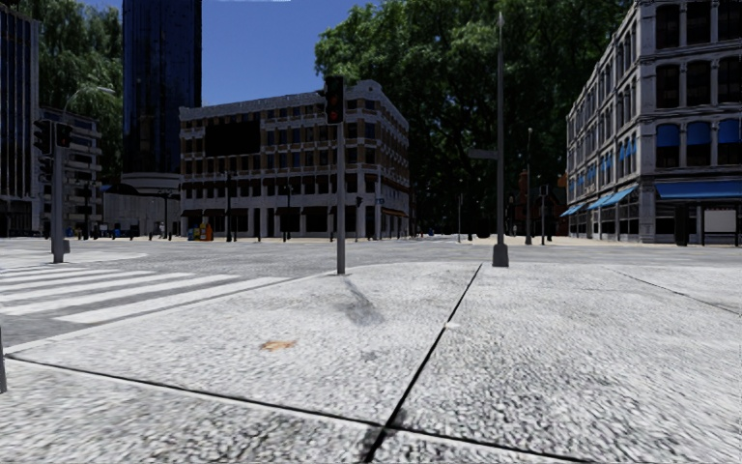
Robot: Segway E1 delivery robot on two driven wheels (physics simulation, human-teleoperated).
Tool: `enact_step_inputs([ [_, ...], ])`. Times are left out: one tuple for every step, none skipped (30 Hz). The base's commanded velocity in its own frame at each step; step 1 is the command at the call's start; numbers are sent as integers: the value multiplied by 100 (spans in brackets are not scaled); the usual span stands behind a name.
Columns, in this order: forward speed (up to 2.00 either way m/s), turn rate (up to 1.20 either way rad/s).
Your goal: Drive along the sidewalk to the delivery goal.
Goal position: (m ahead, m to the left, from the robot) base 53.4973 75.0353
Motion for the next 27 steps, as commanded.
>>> enact_step_inputs([
  [200,37],
  [200,37],
  [200,37],
  [200,37],
  [200,37],
  [200,37],
  [200,37],
  [200,41],
  [200,46],
  [200,51],
  [200,53],
  [200,53],
  [200,53],
  [200,54],
  [200,54],
  [200,54],
  [200,54],
  [200,54],
  [200,54],
  [200,54],
  [200,54],
  [200,47],
  [200,22],
  [200,4],
  [200,4],
  [200,0],
  [200,0],
])
